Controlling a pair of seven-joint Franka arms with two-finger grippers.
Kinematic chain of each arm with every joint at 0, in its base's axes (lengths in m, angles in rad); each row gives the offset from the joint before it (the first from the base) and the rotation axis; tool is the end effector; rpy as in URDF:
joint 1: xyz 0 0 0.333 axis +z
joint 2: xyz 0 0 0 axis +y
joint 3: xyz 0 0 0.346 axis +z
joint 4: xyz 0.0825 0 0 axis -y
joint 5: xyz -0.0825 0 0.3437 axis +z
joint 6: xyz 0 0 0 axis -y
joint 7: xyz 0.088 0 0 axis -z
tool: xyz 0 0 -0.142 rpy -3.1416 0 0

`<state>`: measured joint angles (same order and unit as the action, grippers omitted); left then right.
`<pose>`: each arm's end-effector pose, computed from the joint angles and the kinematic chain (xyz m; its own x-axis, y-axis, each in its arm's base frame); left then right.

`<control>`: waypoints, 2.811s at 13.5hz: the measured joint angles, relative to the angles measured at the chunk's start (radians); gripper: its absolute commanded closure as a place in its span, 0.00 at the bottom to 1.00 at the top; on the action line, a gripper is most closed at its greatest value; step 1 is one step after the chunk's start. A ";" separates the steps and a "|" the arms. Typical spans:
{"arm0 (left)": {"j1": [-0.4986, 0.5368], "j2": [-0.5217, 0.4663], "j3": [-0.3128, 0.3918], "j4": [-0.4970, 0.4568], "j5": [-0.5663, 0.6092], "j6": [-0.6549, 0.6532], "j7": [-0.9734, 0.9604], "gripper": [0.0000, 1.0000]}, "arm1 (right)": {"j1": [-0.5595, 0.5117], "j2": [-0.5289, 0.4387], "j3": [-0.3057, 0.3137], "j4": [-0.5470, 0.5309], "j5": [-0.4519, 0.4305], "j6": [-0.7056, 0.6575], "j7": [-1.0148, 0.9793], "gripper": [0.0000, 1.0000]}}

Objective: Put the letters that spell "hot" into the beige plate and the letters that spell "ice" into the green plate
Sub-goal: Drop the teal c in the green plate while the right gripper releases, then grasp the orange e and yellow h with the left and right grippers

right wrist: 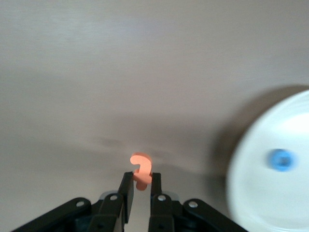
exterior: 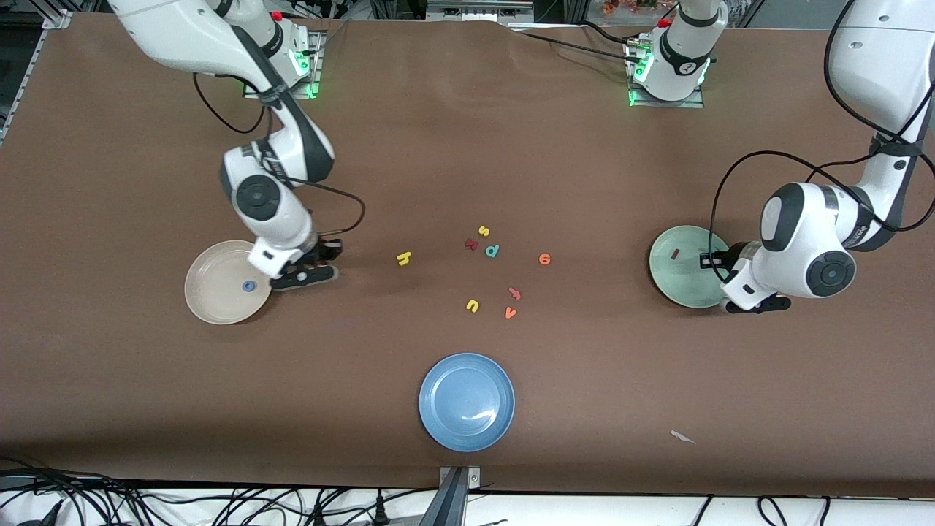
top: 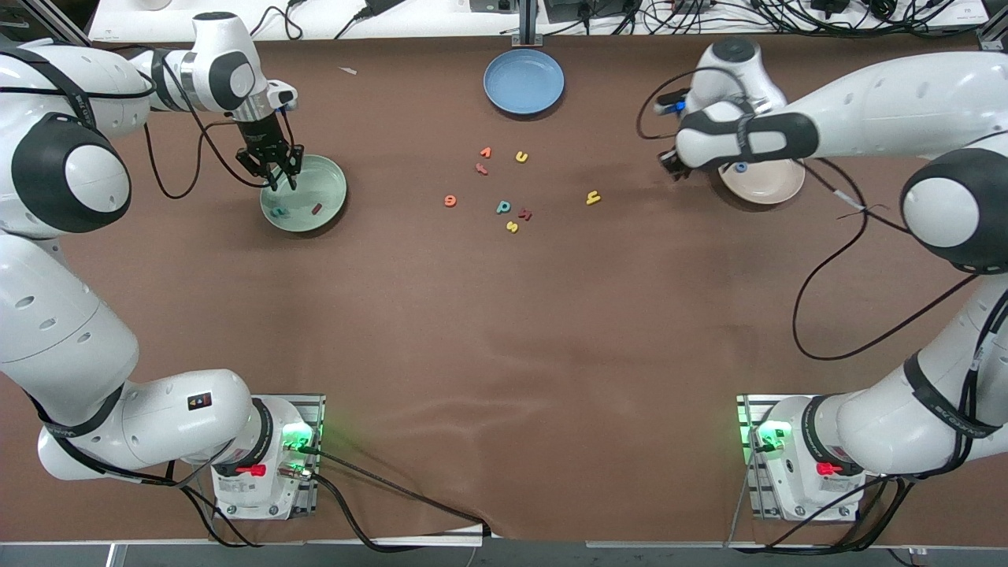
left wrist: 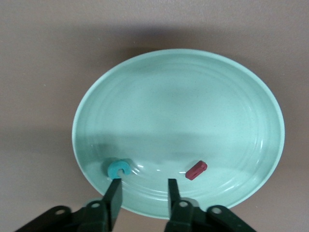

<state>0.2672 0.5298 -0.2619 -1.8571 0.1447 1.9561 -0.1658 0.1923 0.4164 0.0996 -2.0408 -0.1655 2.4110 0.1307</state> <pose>0.5640 0.0243 0.2383 0.9135 0.0951 -0.3956 0.0882 -0.9955 -0.0358 0.5558 0.1601 0.2572 0.9609 0.2743 -0.0370 0.2763 -0.9585 0.0701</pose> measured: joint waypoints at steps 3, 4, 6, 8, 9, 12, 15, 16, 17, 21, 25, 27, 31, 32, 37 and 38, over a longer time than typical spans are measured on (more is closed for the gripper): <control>-0.002 -0.011 -0.007 0.004 0.000 0.000 -0.001 0.00 | -0.090 -0.032 -0.034 0.000 0.000 -0.036 -0.203 0.83; -0.005 -0.021 -0.020 0.007 0.000 -0.012 -0.006 0.00 | -0.114 -0.034 -0.047 0.000 0.000 -0.038 -0.265 0.81; -0.009 -0.049 -0.085 0.016 0.000 -0.052 -0.085 0.00 | -0.143 -0.034 -0.087 -0.001 0.000 -0.038 -0.380 0.70; -0.016 -0.071 -0.174 0.021 0.000 -0.065 -0.241 0.00 | -0.158 -0.033 -0.120 -0.002 0.000 -0.027 -0.463 0.30; -0.021 -0.075 -0.215 0.021 -0.001 -0.065 -0.330 0.00 | -0.162 -0.032 -0.125 -0.002 0.000 -0.024 -0.472 0.22; -0.035 -0.073 -0.303 0.015 -0.016 -0.018 -0.594 0.00 | -0.162 -0.031 -0.123 -0.003 0.000 -0.022 -0.472 0.16; -0.089 -0.055 -0.338 -0.002 -0.017 0.091 -0.775 0.00 | -0.162 -0.031 -0.111 -0.004 0.004 -0.022 -0.420 0.17; -0.122 -0.043 -0.338 -0.005 -0.017 0.137 -0.821 0.00 | -0.162 -0.031 -0.089 -0.004 0.004 -0.022 -0.369 0.17; -0.153 -0.025 -0.338 -0.007 -0.017 0.187 -0.864 0.00 | -0.160 -0.031 -0.057 -0.003 0.004 -0.021 -0.306 0.17; -0.206 0.068 -0.333 -0.008 0.079 0.286 -1.003 0.02 | -0.070 -0.026 0.023 0.027 0.012 -0.016 -0.061 0.17; -0.213 0.132 -0.330 -0.008 0.109 0.360 -1.102 0.04 | 0.088 0.018 0.026 0.095 0.044 -0.016 0.210 0.17; -0.218 0.143 -0.329 -0.007 0.114 0.377 -1.153 0.06 | 0.163 0.052 0.027 0.128 0.045 -0.015 0.372 0.17; -0.264 0.154 -0.309 -0.008 0.208 0.413 -1.318 0.06 | 0.259 0.114 0.027 0.185 0.045 -0.012 0.594 0.16; -0.273 0.158 -0.307 -0.008 0.212 0.419 -1.339 0.07 | 0.270 0.126 0.027 0.188 0.045 -0.005 0.621 0.14; -0.291 0.171 -0.301 -0.008 0.212 0.438 -1.394 0.15 | 0.285 0.173 0.027 0.196 -0.044 0.055 0.656 0.10; -0.291 0.171 -0.300 -0.008 0.212 0.439 -1.397 0.17 | 0.286 0.177 0.029 0.197 -0.066 0.062 0.646 0.10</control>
<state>-0.0238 0.7012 -0.5616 -1.8653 0.3566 2.3954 -1.5631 0.4785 0.5930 0.1283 -1.8438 -0.2313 2.4725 0.7770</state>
